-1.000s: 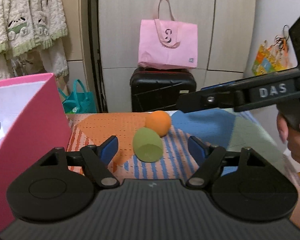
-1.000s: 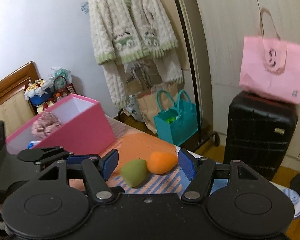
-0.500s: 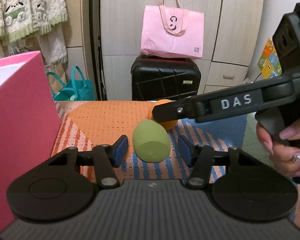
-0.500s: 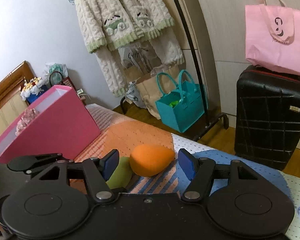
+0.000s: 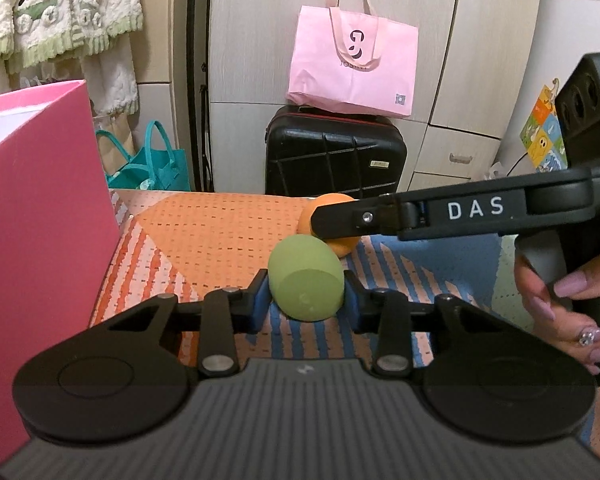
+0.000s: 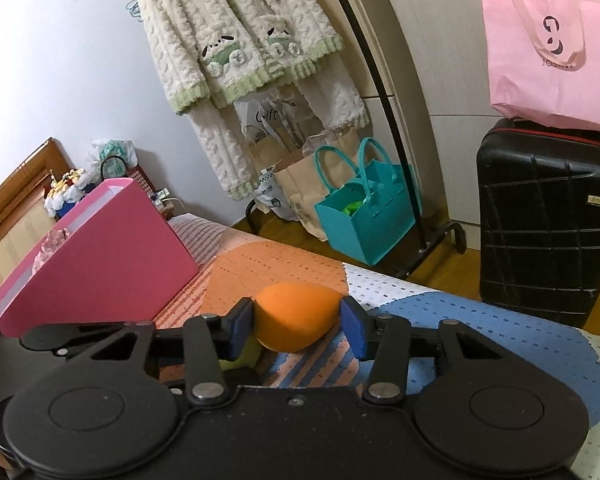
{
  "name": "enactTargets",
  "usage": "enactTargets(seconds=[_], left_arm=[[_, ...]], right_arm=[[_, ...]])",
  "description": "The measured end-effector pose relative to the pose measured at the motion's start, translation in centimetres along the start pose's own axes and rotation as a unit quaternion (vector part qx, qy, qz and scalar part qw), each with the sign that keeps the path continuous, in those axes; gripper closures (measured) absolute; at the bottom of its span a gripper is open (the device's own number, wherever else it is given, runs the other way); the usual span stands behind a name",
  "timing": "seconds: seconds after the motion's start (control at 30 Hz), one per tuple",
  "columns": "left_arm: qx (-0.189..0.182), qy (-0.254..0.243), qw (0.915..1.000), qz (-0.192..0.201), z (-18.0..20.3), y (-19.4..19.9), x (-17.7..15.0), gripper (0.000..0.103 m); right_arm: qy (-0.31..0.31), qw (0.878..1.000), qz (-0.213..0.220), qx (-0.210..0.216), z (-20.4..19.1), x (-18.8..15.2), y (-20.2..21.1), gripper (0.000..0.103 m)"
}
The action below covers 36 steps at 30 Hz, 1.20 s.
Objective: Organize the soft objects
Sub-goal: 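Close the left gripper on the green sponge while the right gripper closes on the orange sponge, then lift both sponges with both grippers and carry them over the box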
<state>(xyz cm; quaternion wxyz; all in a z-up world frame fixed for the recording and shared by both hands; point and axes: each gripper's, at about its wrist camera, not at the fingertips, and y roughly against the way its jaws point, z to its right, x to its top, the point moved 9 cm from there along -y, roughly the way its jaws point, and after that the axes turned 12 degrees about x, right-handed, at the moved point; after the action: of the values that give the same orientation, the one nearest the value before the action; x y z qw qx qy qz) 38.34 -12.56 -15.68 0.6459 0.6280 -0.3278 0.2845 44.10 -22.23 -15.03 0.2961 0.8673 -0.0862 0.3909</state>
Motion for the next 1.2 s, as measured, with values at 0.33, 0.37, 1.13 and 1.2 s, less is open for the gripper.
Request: enactTargets(seconds=[0.33, 0.37, 1.13, 1.2], left_arm=[[-0.006, 0.018, 0.9998, 0.004, -0.6, 0.9, 0.3, 0.068], [-0.01, 0.02, 0.9997, 0.005, -0.6, 1.2, 0.3, 0.068], [-0.112, 0.069, 0.9889, -0.069, -1.5, 9.4, -4.2, 0.068], [-0.119, 0.061, 0.9889, -0.064, -1.5, 10.5, -4.7, 0.068]], right_arm=[[0.03, 0.999, 0.002, -0.017, -0.9, 0.1, 0.6, 0.051], [0.029, 0.999, 0.002, -0.018, -1.0, 0.1, 0.7, 0.051], [0.04, 0.995, -0.024, -0.093, -8.9, -5.1, 7.8, 0.051], [0.044, 0.994, -0.028, -0.098, -9.9, -5.7, 8.2, 0.051]])
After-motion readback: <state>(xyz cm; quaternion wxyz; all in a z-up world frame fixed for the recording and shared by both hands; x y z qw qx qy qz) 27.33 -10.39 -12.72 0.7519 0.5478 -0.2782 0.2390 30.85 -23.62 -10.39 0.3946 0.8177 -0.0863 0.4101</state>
